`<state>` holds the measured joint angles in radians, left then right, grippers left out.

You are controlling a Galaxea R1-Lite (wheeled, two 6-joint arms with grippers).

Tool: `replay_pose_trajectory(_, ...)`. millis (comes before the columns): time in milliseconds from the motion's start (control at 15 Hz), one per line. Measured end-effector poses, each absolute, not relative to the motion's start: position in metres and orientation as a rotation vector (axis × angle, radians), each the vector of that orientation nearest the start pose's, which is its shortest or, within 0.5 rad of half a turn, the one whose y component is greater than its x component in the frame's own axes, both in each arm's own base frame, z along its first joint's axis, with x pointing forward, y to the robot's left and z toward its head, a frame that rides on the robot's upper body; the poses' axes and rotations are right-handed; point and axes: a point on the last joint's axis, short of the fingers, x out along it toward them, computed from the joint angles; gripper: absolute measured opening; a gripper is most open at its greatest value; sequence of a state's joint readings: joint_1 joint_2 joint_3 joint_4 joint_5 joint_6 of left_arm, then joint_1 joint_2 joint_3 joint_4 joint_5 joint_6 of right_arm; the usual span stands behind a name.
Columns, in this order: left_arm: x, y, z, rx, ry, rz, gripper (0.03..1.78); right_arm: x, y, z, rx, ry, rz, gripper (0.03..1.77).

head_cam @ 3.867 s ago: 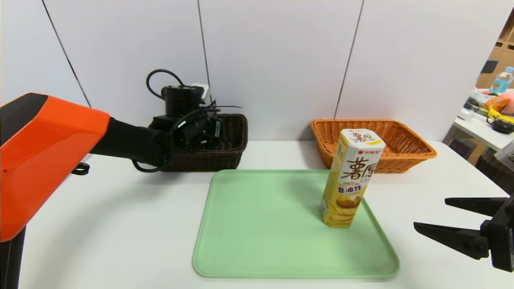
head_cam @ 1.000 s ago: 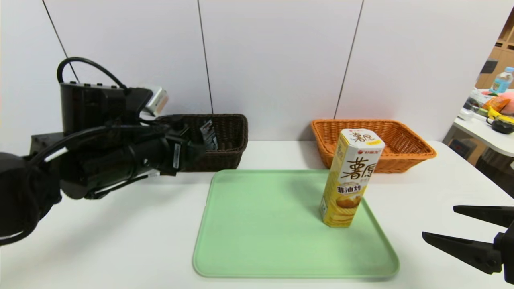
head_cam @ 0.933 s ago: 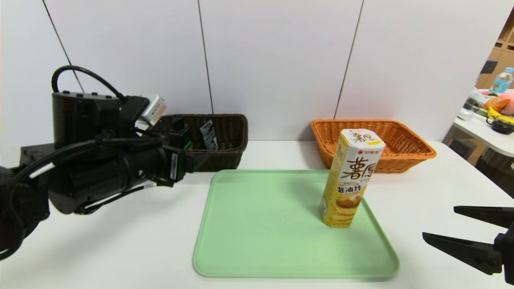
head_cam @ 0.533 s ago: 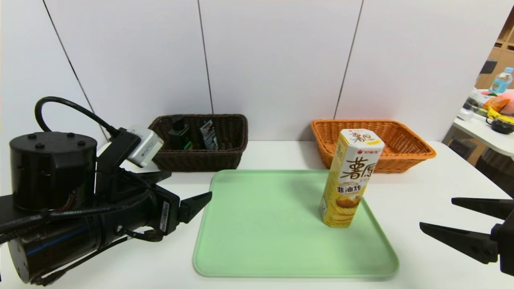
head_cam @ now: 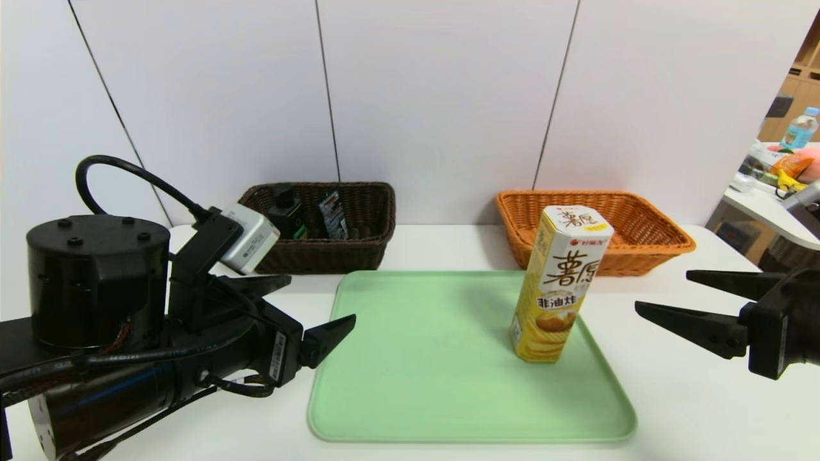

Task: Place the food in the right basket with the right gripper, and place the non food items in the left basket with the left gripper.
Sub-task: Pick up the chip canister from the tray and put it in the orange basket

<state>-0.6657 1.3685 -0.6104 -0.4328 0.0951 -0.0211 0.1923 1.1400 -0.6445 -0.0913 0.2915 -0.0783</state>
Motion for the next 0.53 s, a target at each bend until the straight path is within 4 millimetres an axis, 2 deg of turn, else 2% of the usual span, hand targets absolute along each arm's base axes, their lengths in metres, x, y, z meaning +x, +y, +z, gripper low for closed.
replay_pose_trajectory(267, 0.173, -0.133, 0.194, 0.105, 0.320, -0.562, 1.69, 0.163, 0.052, 0.219, -0.076, 0.393, 0.568, 1.71)
replay_pose_trajectory(533, 0.173, -0.134, 0.193, 0.108, 0.324, -0.562, 1.69, 0.185, 0.065, 0.219, -0.086, 0.353, 0.584, 1.71)
